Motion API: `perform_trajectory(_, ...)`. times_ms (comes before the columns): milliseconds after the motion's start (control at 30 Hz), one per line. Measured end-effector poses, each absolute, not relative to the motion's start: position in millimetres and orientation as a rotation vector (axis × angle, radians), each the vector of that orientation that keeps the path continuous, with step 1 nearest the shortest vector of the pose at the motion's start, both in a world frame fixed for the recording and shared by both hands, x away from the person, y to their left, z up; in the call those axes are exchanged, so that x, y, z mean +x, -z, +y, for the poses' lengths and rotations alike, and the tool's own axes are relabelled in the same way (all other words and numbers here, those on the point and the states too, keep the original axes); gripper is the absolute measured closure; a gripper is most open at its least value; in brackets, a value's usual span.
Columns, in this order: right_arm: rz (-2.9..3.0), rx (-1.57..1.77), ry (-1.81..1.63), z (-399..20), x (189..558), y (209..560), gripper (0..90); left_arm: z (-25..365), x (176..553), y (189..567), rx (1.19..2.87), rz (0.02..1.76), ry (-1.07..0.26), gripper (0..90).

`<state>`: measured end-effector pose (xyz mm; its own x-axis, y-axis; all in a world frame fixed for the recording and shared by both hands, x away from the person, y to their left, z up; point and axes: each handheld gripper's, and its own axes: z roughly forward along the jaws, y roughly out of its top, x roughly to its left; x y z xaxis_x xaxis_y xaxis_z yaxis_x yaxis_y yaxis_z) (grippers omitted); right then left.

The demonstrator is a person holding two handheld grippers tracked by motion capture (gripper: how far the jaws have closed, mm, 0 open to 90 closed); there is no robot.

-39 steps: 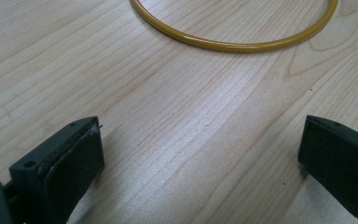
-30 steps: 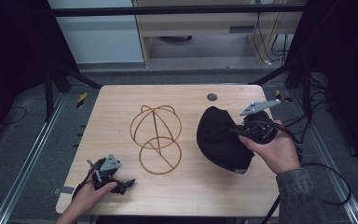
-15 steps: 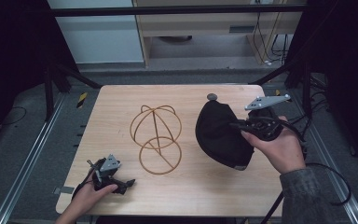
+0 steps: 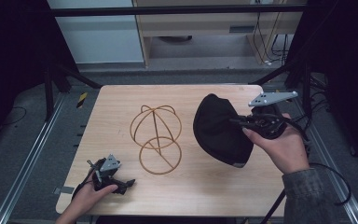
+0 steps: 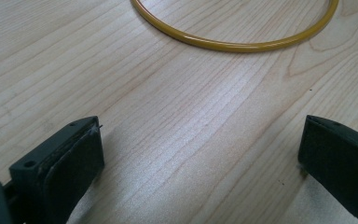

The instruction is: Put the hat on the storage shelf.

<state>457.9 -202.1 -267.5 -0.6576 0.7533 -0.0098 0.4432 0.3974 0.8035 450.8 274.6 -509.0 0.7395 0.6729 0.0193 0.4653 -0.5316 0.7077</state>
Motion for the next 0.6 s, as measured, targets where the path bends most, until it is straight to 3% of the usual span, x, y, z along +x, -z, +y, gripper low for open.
perform_trajectory(600,2.244,1.016,-1.171,-200,458,248,78.1,274,451,509,2.228,0.851,-0.38,0.0)
